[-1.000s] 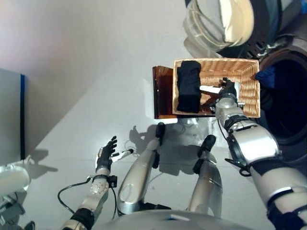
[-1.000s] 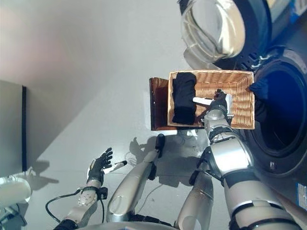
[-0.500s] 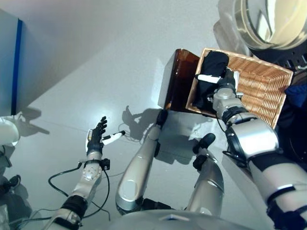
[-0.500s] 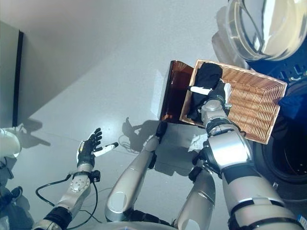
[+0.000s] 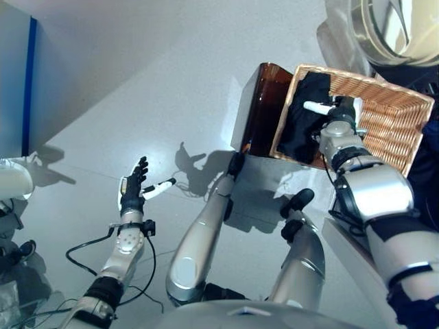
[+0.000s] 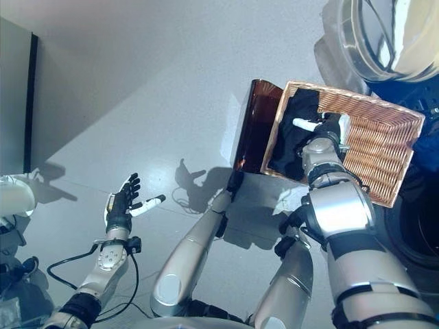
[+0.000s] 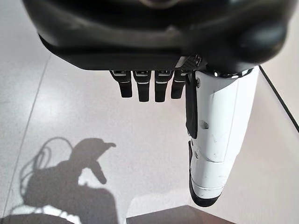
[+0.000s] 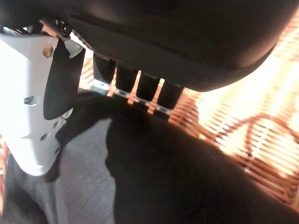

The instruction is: Pick up the clothes and place them into the washing machine

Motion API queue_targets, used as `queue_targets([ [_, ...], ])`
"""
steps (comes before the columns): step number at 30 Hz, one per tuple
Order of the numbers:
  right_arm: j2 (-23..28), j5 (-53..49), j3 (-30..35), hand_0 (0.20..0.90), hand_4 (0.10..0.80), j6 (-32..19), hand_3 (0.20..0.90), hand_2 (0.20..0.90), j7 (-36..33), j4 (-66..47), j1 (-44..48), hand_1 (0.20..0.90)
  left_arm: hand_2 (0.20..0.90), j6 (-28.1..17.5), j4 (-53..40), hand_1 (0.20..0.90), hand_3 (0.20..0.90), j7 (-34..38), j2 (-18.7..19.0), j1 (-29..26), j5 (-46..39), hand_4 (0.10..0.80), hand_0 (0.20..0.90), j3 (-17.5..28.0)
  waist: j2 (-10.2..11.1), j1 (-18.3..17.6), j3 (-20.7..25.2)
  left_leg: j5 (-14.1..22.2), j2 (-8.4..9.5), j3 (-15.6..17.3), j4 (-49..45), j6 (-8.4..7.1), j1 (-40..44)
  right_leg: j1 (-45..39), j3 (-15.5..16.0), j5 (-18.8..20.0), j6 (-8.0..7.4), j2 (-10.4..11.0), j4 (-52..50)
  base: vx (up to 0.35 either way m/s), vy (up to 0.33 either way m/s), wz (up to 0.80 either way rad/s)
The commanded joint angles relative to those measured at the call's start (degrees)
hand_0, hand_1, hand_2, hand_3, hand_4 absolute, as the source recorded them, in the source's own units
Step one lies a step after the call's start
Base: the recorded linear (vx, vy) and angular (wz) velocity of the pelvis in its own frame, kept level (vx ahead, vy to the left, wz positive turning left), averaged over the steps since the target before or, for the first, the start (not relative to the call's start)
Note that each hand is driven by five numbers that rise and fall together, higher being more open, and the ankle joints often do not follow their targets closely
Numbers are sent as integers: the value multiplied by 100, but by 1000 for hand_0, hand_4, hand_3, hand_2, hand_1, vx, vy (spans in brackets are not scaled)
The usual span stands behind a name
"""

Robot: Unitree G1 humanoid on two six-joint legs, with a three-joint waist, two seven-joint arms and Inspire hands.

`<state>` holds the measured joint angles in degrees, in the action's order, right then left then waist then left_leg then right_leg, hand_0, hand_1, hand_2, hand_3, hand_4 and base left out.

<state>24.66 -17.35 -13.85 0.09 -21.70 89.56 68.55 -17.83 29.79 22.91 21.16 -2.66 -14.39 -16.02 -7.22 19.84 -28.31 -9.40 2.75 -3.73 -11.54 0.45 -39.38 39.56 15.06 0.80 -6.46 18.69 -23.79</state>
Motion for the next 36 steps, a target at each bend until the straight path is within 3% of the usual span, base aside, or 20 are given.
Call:
queue_targets([
  [1,143,38,-94,200,300,-194,200,200,-71,-391,320,200,900,-213,-113,900,900,270,311,133,67,800,900,190,-309,110,-124,898,36,221,-674,-418,-293,-408,-93,-523,-143,27,13,0,0,0],
  [11,294,-335,205,200,300,-269,200,200,-163,-488,41,200,900,-112,303,900,900,134,167,229,83,800,900,43,-209,-229,7,895,-74,462,-465,-381,190,-797,-347,-232,-182,-111,535,-11,16,-18],
  [13,405,-567,358,200,300,-336,200,200,-181,-504,-32,200,900,-76,477,900,900,59,106,243,71,800,900,-7,-213,-321,48,706,-99,555,-350,-342,254,-861,-345,-3,-165,-133,726,-104,48,-19],
  [18,509,-1828,1047,200,300,-813,200,200,-166,-1023,-537,200,900,19,985,900,900,-87,-114,251,32,800,900,-84,-194,-600,190,656,-164,740,-122,-353,656,-1185,-523,154,-214,-186,1091,-2,45,-27],
  [25,-188,-3959,2099,200,300,-1883,200,200,181,-1864,-1263,200,900,57,1414,900,900,-381,-481,326,-161,800,900,-296,-593,-853,368,636,-103,912,72,-362,1041,-1410,-701,216,-257,-156,1347,26,63,-27],
  [31,-1517,-5370,2618,200,300,-2836,200,200,687,-2982,-1782,200,900,35,1706,900,900,-499,-786,384,-161,800,900,-653,-1015,-969,436,618,-35,994,166,-343,1168,-1389,-847,176,-258,-108,1309,21,41,-15],
  [36,-1862,-5647,2782,200,300,-3041,200,200,702,-2936,-1864,200,900,-29,1691,900,900,-590,-857,460,-179,800,900,-873,-1305,-975,454,580,-3,1001,238,-346,1180,-1312,-899,130,-257,-89,1252,15,18,-6],
])
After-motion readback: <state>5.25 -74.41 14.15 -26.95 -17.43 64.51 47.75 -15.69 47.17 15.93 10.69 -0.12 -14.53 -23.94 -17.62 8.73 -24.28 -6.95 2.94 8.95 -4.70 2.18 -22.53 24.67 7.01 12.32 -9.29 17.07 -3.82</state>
